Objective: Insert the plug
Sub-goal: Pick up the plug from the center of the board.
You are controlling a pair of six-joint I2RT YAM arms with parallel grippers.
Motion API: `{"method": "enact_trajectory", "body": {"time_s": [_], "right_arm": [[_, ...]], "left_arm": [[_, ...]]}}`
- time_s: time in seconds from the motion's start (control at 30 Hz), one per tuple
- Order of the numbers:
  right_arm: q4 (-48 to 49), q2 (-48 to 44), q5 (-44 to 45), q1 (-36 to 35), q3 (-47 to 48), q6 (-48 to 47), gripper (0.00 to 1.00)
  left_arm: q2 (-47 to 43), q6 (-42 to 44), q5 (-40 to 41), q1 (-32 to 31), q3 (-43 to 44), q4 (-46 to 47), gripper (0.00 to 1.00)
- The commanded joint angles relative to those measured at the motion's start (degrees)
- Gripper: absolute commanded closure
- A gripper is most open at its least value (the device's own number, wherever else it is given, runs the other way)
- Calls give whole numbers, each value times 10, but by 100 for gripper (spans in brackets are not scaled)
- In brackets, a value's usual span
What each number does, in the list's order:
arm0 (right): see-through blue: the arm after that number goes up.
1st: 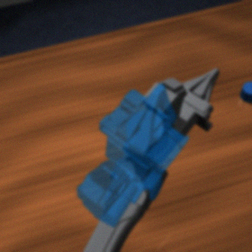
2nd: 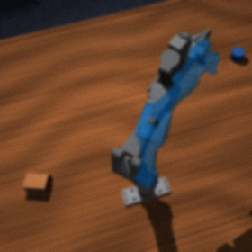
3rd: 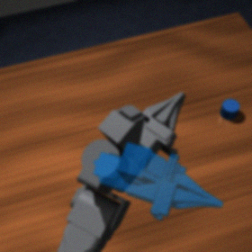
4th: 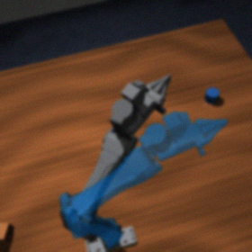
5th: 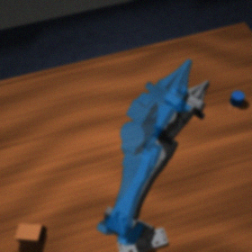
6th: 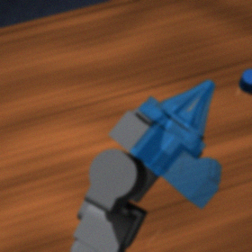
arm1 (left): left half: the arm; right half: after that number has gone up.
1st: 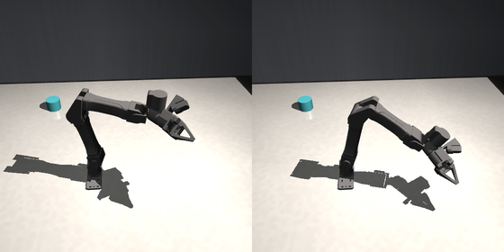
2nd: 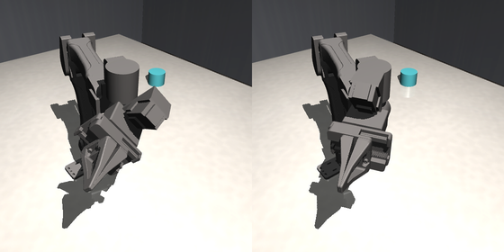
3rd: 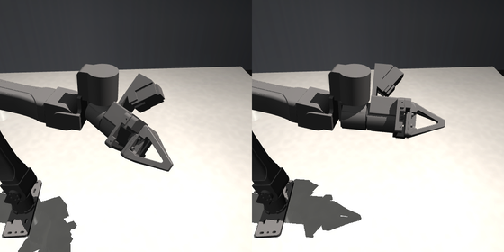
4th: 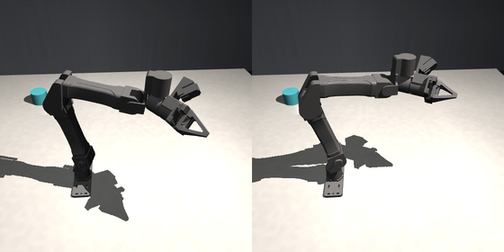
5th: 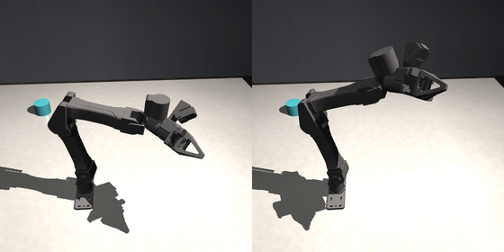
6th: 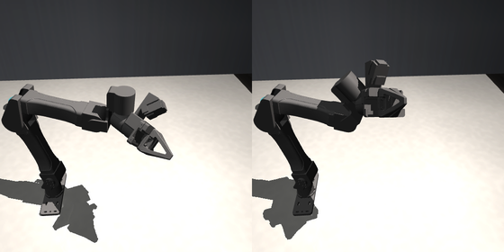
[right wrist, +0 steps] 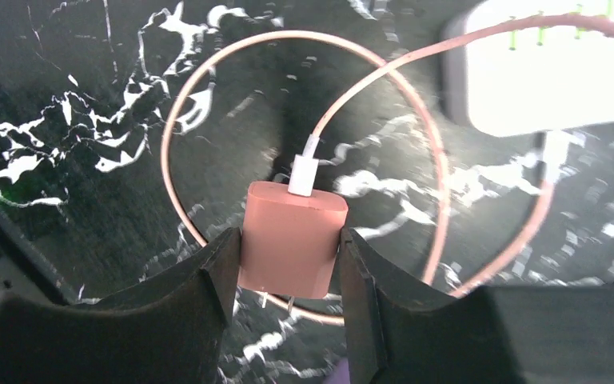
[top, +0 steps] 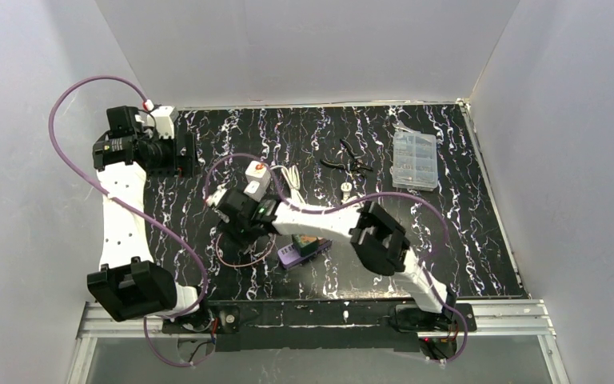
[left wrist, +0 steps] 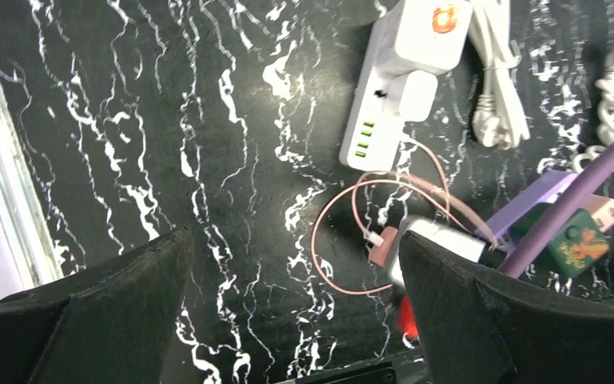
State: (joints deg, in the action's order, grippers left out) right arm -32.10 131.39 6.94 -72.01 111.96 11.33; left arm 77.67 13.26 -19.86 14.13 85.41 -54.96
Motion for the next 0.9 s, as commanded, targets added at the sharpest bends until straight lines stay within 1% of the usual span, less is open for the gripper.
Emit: {"method": "enact_trajectory", "body": {"time_s": [0.0, 0.07, 0.2, 0.3, 0.37, 0.4, 0.5, 0.6, 0.67, 0.73, 0.87], "right_arm": [[95, -154, -65, 67, -43, 41, 76], [144, -206, -97, 81, -80, 65, 75], [288, -317, -112, 123, -192, 145, 74], [413, -388, -87, 141, -281, 202, 73], [470, -421, -57, 143, -314, 223, 72], [488, -428, -46, 143, -320, 233, 72], [520, -436, -32, 143, -323, 256, 72], [541, -437, -20, 143, -326, 272, 73], [548, -435, -13, 142, -327, 278, 73], [561, -434, -9, 142, -333, 287, 73], [572, -427, -6, 142, -334, 301, 73]], "left_arm": [[-33, 7, -77, 2, 53, -31, 1], [-42, 5, -105, 2, 61, -31, 1], [-66, 12, -181, 2, 72, -31, 1], [-94, 32, -263, 2, 57, -20, 0], [-118, 39, -323, 0, 29, 7, 1], [-130, 39, -333, -5, 16, 20, 1], [-159, 49, -311, -50, -9, 46, 1], [-180, 64, -256, -128, -18, 59, 1], [-195, 51, -217, -183, -29, 84, 1], [-208, 42, -195, -197, -44, 108, 1], [-256, 26, -168, -206, -109, 185, 1]]}}
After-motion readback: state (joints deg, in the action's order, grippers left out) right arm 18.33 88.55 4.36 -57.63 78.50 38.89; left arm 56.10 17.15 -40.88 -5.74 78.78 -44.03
